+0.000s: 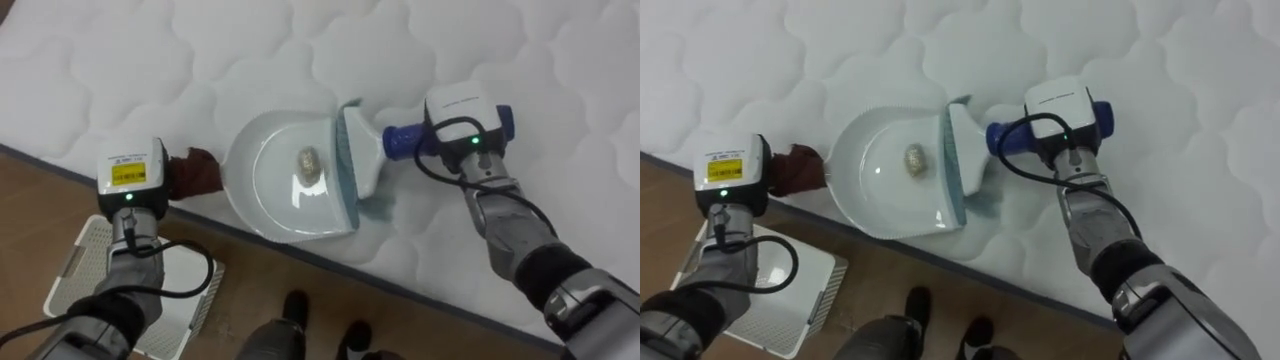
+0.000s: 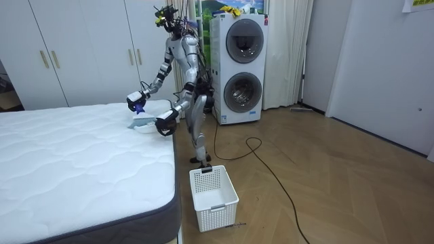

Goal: Clean bed

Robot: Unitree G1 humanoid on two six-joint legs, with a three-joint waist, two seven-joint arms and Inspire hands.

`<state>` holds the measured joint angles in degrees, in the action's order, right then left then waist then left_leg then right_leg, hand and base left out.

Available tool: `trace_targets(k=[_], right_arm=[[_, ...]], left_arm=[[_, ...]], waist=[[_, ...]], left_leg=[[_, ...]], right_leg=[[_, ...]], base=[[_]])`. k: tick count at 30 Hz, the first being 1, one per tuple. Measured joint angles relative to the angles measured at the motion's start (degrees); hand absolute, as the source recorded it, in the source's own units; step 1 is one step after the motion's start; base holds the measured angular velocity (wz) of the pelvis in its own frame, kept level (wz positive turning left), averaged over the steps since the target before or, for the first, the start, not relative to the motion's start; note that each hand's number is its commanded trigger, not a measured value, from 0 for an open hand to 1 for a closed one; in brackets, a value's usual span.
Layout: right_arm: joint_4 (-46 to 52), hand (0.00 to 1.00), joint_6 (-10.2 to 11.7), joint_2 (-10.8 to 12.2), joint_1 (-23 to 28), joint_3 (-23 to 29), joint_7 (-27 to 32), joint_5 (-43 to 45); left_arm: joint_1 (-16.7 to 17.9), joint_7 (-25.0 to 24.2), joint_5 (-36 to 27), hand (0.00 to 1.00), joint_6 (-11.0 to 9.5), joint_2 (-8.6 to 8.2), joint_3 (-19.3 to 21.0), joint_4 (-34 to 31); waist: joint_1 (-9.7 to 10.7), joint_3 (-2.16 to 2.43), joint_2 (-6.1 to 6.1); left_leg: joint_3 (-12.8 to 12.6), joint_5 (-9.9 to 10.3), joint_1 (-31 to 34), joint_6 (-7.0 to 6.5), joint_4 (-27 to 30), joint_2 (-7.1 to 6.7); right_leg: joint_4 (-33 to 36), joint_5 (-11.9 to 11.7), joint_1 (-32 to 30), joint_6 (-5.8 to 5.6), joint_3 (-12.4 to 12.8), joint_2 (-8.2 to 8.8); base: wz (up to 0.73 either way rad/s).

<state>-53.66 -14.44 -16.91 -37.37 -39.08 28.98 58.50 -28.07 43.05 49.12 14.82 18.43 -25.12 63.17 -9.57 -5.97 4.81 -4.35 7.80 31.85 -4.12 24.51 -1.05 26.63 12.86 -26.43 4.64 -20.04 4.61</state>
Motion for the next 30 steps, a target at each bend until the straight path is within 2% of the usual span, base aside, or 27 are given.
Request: trace_targets(k=[7, 12, 21, 30], right_arm=[[2.8, 1.0, 0.2, 1.1, 0.0, 0.0, 0.0, 0.1], [3.0, 1.0, 1.3, 1.6, 0.0, -0.1, 0.1, 0.0], [3.1, 1.0, 1.4, 1.8, 0.0, -0.1, 0.1, 0.0], [2.6, 1.0, 2.9, 1.5, 1.0, -0.1, 0.1, -2.0]], left_arm=[[0.9, -1.0, 0.0, 1.0, 0.2, -0.12, -0.3, -0.3], [1.4, -1.1, 0.0, 1.0, 0.2, -0.28, -0.4, -0.8], [1.4, -1.1, 0.0, 1.0, 0.2, -0.59, -0.6, -0.8], [1.4, -1.1, 0.2, 1.0, 0.1, -0.7, -0.6, -0.8]], waist=[[0.0, 0.05, 0.01], [0.0, 0.07, -0.02], [-0.1, 0.13, -0.11], [-0.1, 0.15, -0.25]], left_leg=[[0.0, -0.2, -0.1, -0.09, 0.0, -0.14], [0.1, -0.3, -0.1, -0.24, 0.0, -0.35], [0.3, -0.3, -0.5, -0.3, 0.3, -0.4], [1.3, -0.3, -0.7, -0.33, 0.7, -0.61]], right_leg=[[0.1, 0.0, 0.0, -0.07, -0.1, 0.19], [0.3, 0.1, 0.0, -0.16, -0.2, 0.42], [0.5, 0.1, 0.5, -0.18, -0.4, 0.49], [0.4, 0.1, 1.2, -0.26, -0.6, 0.46]], base=[[0.0], [0.01], [0.0], [0.04]])
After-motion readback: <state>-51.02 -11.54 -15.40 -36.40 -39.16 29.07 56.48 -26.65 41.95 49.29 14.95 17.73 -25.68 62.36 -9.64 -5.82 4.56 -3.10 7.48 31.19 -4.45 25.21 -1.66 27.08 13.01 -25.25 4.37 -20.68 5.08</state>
